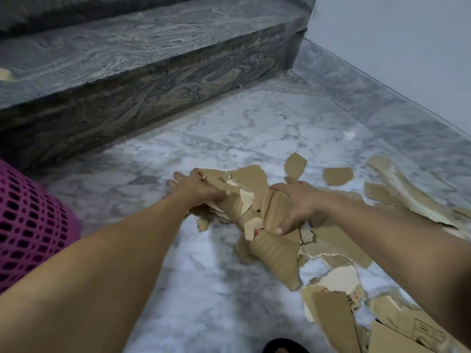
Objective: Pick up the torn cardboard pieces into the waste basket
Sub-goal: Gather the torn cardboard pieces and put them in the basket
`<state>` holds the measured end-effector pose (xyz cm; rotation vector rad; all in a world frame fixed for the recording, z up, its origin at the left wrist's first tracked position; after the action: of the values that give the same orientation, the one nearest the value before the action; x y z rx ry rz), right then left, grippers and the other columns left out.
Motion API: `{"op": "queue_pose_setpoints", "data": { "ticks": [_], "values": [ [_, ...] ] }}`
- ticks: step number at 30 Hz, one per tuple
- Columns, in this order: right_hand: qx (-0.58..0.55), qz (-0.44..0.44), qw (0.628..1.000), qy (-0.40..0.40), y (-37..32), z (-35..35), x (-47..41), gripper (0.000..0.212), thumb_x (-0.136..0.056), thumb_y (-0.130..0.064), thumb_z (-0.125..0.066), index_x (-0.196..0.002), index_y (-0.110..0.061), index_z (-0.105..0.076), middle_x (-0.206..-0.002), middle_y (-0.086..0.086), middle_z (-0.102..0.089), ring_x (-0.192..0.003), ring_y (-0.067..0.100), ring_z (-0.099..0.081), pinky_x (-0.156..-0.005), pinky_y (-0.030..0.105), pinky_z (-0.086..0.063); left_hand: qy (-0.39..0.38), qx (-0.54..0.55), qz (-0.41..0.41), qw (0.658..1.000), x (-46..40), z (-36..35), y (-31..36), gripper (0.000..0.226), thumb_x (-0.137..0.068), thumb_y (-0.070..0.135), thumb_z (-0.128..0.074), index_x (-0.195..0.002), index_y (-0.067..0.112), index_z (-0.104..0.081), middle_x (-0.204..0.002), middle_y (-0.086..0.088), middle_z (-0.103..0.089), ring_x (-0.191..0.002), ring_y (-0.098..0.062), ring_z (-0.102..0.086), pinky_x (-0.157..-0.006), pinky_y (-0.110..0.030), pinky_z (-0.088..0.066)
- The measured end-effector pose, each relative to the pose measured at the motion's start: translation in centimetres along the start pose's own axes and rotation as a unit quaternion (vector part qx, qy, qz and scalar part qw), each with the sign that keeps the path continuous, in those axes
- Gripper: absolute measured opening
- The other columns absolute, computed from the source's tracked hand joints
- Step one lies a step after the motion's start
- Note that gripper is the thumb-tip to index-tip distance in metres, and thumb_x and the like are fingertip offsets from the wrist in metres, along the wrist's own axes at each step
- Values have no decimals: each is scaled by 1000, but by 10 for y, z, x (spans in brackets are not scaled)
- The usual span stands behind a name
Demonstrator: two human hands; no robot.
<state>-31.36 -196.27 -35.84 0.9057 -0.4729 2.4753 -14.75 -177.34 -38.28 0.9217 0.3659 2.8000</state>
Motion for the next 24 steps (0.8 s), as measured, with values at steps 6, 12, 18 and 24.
{"op": "queue_pose_setpoints", "data": {
  "ticks": [6, 12, 18, 24],
  "values": [
    [67, 17, 996, 55, -19, -9, 8, 114, -45, -56, -90, -136, -20, -32, -131, 2, -43, -122, 26, -43, -100, 43, -37, 19, 32, -27, 999, 12, -14, 11, 95, -53, 40, -89, -127, 19, -32, -129, -10, -28, -124, -32, -32, -89, -38, -46],
    [-95, -12, 995, 24, -10, -5, 10, 107, -51, -31, -97, -136, -18, -33, -109, 1, -57, -101, 26, -58, -85, 39, -53, 2, 225, -43, 973, 12, -12, 6, 90, -57, 10, -89, -125, 23, -31, -116, -8, -52, -99, -29, -57, -81, -39, -56],
    [-214, -34, 975, 38, 7, 26, 29, 107, -67, -28, -90, -153, -19, -27, -157, 4, -30, -140, 26, -35, -110, 29, -34, -85, 418, -8, 904, 24, 8, -6, 96, -53, -9, -87, -132, 13, -38, -118, -19, -57, -88, -39, -64, -49, -37, -54],
    [-279, -21, 956, 87, 2, 75, 70, 96, -40, -36, -98, -126, -16, -59, -123, 8, -64, -105, 25, -65, -84, 36, -58, -92, 440, -65, 891, 53, 69, 2, 67, -63, -13, -80, -120, 7, -49, -107, -23, -65, -83, -38, -69, -69, -53, -59]
  ]
}}
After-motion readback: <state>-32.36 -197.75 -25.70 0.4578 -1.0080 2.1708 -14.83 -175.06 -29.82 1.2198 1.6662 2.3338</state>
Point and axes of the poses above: each hand's wrist, its own x-axis away from the middle knuckle, its own z-axis out of the back of the hand, y = z × x, the point moved 3 cm from there along -x, towards the middle knuckle
